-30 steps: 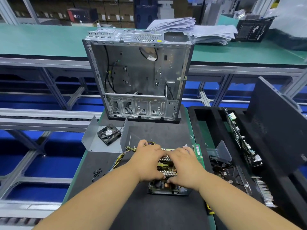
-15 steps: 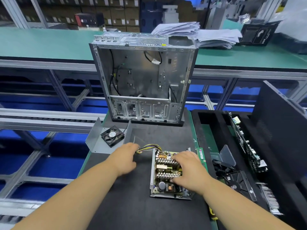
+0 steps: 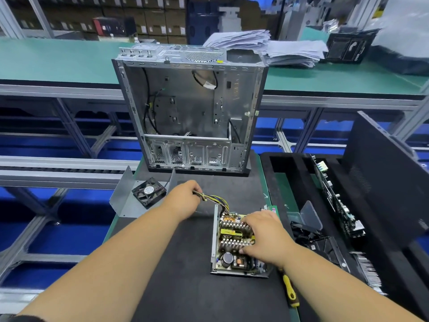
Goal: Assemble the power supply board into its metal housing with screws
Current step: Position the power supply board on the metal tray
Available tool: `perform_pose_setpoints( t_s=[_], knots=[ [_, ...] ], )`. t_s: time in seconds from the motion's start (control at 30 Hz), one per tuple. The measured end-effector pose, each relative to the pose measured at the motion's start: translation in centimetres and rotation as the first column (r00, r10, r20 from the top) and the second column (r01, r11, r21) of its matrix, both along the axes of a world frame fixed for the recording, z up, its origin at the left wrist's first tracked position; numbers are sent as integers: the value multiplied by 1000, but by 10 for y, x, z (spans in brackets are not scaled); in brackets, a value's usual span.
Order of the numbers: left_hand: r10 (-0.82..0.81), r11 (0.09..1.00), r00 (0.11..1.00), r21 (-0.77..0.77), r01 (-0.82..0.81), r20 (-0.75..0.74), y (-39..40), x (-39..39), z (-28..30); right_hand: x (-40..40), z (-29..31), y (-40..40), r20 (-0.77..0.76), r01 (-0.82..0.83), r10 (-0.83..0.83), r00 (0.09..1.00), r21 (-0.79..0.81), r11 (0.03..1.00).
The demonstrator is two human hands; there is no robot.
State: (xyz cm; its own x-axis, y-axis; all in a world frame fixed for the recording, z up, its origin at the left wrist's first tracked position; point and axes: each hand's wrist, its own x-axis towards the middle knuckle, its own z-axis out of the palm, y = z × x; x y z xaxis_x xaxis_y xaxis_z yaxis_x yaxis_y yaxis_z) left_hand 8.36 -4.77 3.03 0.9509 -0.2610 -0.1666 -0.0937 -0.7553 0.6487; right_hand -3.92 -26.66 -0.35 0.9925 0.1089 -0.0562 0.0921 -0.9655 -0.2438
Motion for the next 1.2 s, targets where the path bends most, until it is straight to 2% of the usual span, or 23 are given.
perform_pose_setpoints(
  t_s=[0.07, 0.17, 0.27, 0.33, 0.47, 0.53, 0.6, 0.67, 0.77, 0.87, 1.0, 1.1, 1.2],
  knots=[
    [15, 1000, 999, -3, -15, -51, -7, 3, -2, 2, 1, -3, -3, 0, 0, 1000, -17, 1000],
    [1, 996, 989, -85, -14, -150, -12, 9, -3, 3, 1, -3, -27, 10, -11, 1000, -35, 999],
    [-28, 990, 983, -142, 3, -181, -11, 16, -11, 4, 2, -1, -45, 20, -22, 999, -33, 999],
    [-53, 992, 992, -117, 39, -116, -10, 20, -21, 3, 2, 0, -55, 34, -35, 998, -9, 999],
    [-89, 996, 989, -11, 91, 118, -13, 26, -30, 4, 4, 4, -77, 49, -50, 996, -12, 999],
    [-121, 990, 974, 88, 106, 193, -13, 27, -33, 4, 4, 5, -86, 43, -45, 995, -25, 999],
    [-155, 970, 964, 216, 108, 215, -11, 28, -40, 5, 3, 6, -88, 32, -34, 996, -31, 999],
    [-173, 943, 970, 314, 113, 170, -8, 28, -43, 6, 3, 5, -88, 27, -29, 996, -29, 999],
    [-161, 958, 976, 261, 119, 148, -5, 26, -44, 8, 3, 6, -72, 16, -19, 997, -42, 999],
    [-171, 980, 955, 143, 139, 241, -3, 19, -40, 7, 2, 6, -53, 38, -37, 998, 10, 999],
    [-276, 961, 898, 68, 270, 341, -10, 3, -35, 6, 4, 6, -61, 16, -18, 998, -38, 999],
    [-412, 910, 863, 91, 403, 292, -18, -8, -33, 7, 4, 7, -61, -2, -3, 998, -71, 997],
    [-452, 892, 853, 155, 425, 262, -22, -12, -35, 6, 2, 8, -43, 13, -16, 999, -58, 998]
  ],
)
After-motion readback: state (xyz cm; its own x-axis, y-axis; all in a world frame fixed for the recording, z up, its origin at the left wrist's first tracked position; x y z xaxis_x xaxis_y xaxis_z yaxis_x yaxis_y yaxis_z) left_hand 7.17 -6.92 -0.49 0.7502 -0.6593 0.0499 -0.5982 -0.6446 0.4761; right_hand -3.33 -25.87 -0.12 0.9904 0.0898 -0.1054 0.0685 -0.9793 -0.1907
